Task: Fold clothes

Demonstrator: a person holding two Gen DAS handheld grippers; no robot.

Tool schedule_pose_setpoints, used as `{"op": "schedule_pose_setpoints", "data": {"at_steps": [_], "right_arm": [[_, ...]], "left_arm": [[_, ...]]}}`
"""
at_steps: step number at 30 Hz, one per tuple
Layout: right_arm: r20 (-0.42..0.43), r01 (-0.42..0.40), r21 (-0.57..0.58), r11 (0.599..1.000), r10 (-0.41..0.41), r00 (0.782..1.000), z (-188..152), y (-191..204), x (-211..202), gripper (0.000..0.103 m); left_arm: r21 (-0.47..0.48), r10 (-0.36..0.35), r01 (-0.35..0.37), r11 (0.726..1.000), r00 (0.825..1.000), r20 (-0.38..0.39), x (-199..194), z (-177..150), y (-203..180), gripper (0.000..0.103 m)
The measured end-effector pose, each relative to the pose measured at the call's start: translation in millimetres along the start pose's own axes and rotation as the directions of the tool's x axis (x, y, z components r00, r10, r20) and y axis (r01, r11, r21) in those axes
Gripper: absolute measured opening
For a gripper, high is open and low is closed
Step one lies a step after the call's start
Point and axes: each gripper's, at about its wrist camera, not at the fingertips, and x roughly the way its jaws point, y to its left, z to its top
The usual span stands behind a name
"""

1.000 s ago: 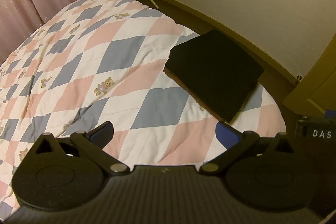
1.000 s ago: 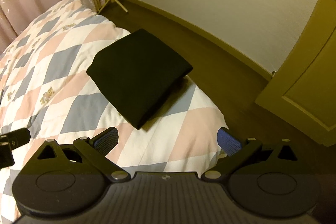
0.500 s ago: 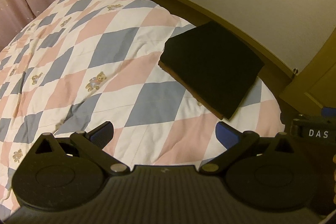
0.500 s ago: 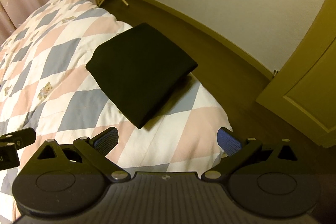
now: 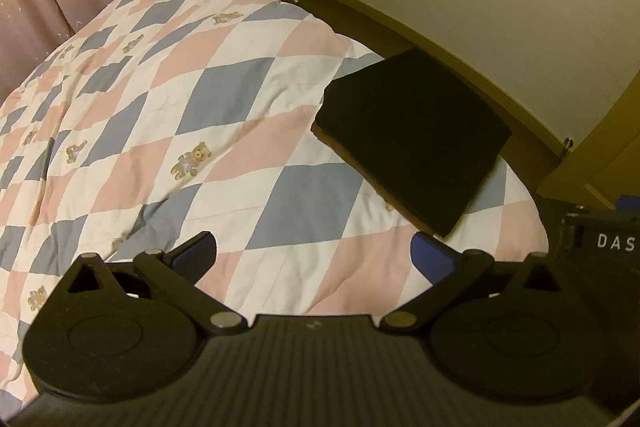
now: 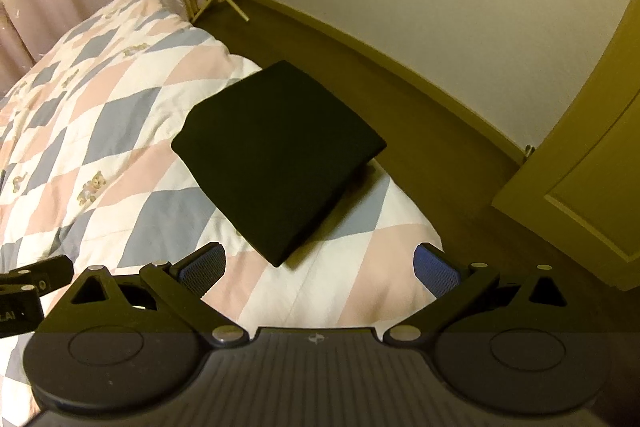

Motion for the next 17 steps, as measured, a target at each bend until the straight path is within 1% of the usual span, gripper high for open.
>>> {"op": "schedule_pose_setpoints", "data": {"at_steps": [9,12,14,17], "right_arm": [[-0.005,0.004,0.021,1.0,-0.004,1.0,-2,-13,0,0.103],[-0.005,0.007,0.027,1.0,-0.006,1.0,-3,-19,-2,0.103],[-0.004,0.007,0.031,1.0,-0.007,1.0,-4,-22,-3,0.103],[-0.002,0.009,0.034,0.999,-0.009,1.0,-5,-28,-6,0.103]], "left_arm": [[0.0,-0.003,0.003,1.0,1.0,-0.01,5,-2,-8,0.102],[0.006,-0.012,0.012,1.0,1.0,0.012,4,-3,-13,0.102],[0.004,-0.023,0.023,1.0,0.999,0.046,0,-4,-15,0.102],[0.002,-0.024,0.024,1.0,0.998,0.05,-1,-1,-19,0.102]]}}
